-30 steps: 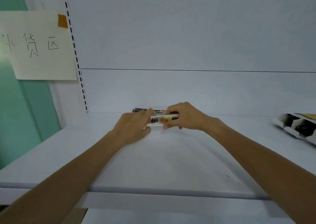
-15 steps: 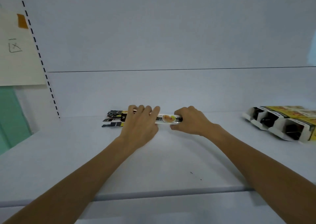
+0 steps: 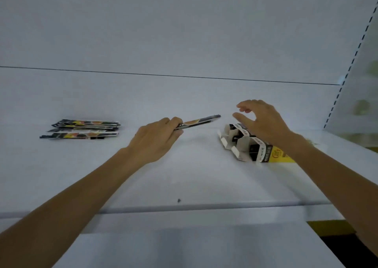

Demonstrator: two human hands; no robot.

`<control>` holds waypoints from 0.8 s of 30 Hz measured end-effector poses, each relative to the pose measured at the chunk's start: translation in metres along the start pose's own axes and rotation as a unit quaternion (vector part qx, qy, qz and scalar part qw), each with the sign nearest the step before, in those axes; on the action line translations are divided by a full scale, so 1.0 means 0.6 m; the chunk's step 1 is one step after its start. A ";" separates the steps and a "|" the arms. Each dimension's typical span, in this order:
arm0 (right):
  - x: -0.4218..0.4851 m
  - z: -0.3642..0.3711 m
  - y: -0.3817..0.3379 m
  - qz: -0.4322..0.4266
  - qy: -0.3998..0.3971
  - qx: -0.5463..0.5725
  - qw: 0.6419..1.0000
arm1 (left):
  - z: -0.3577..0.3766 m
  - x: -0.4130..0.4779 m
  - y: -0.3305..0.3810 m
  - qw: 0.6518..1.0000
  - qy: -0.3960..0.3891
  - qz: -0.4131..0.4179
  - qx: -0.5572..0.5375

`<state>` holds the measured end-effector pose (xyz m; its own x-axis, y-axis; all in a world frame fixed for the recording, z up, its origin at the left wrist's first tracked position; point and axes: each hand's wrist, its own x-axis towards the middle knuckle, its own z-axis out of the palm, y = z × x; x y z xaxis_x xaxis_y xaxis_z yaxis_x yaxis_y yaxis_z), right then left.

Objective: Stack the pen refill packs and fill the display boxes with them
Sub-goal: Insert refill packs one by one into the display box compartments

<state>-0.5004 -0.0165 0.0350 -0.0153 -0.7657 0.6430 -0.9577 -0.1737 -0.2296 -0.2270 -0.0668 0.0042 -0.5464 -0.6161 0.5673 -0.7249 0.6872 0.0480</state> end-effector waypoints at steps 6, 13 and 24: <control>-0.081 -0.062 0.153 0.029 -0.068 -0.070 0.995 | 0.032 0.012 0.110 0.998 -0.056 -0.012 0.003; -0.137 -0.037 0.187 0.029 -0.031 -0.051 0.998 | 0.056 0.010 0.172 0.996 -0.071 -0.034 0.036; -0.131 -0.023 0.193 0.021 -0.006 -0.062 0.998 | 0.061 0.011 0.175 0.992 -0.057 -0.111 0.007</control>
<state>-0.6143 0.0322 -0.0321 -0.0540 -0.7781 0.6258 -0.9844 -0.0636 -0.1641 -0.3221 -0.0129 -0.0173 -0.4159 -0.7922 0.4467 -0.8384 0.5243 0.1492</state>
